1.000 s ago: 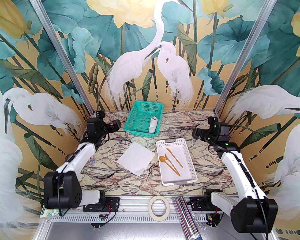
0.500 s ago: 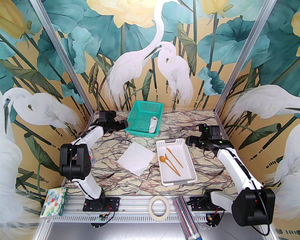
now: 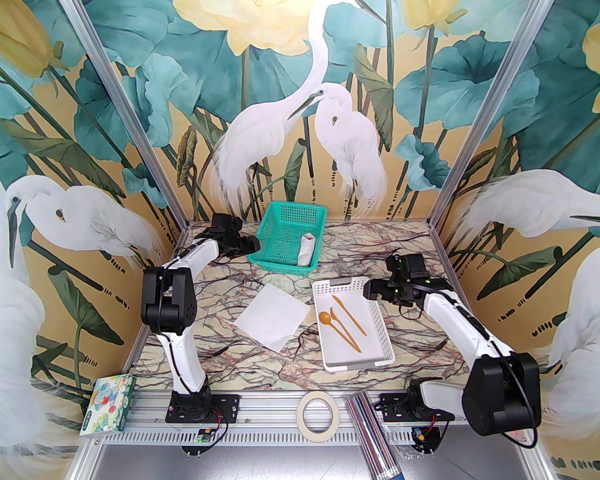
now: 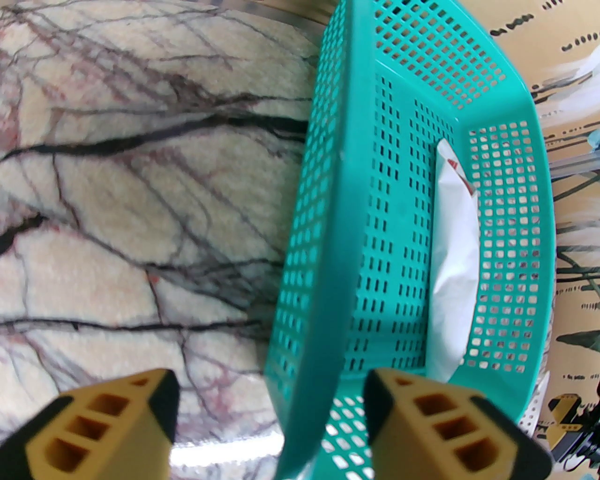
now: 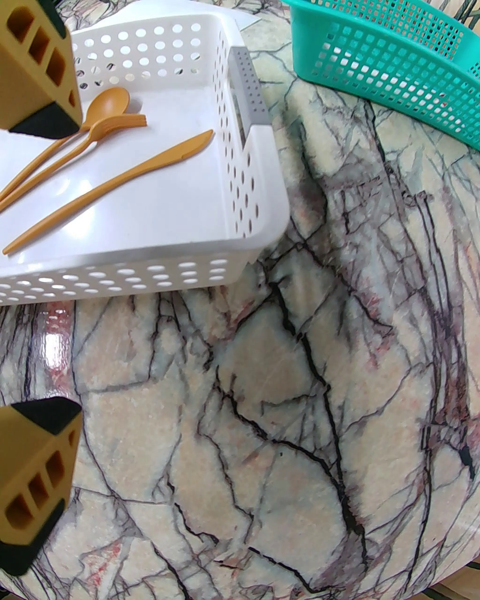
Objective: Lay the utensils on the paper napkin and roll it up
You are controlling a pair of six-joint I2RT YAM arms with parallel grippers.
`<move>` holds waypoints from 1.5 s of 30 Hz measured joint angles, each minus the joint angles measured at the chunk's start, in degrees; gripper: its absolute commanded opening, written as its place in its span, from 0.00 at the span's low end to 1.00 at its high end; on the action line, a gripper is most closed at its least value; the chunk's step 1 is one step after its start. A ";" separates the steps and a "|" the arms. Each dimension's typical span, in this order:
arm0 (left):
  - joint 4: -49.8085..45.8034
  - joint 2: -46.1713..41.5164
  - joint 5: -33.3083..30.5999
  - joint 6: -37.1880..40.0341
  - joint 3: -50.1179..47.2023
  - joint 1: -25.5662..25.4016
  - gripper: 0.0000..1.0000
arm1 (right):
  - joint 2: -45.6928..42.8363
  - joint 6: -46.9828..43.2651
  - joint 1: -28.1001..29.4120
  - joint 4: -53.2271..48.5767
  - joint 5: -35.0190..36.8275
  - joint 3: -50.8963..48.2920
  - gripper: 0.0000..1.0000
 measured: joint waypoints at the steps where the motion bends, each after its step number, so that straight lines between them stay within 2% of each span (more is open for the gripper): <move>1: 0.02 0.26 0.02 -0.15 0.39 0.00 0.54 | 0.22 0.00 0.09 0.24 0.09 -0.13 0.99; 13: 0.61 1.22 0.55 -0.79 1.11 -0.26 0.28 | 1.03 0.42 0.20 1.05 0.44 -1.11 0.99; 20: 0.66 1.16 1.33 1.97 1.07 -0.81 0.15 | 1.31 0.42 0.26 1.42 0.61 -1.42 0.99; 32: 1.64 -3.69 -0.98 2.21 -5.18 0.20 0.10 | 1.36 0.42 0.37 1.46 0.63 -1.42 0.99; 40: 1.73 -9.88 -1.33 3.54 -11.82 5.68 0.12 | 2.32 0.39 0.37 1.46 0.63 -1.42 0.99; 45: 1.11 -11.39 -3.45 6.25 -12.66 9.18 0.12 | 3.54 0.37 0.48 1.49 0.98 -1.42 0.99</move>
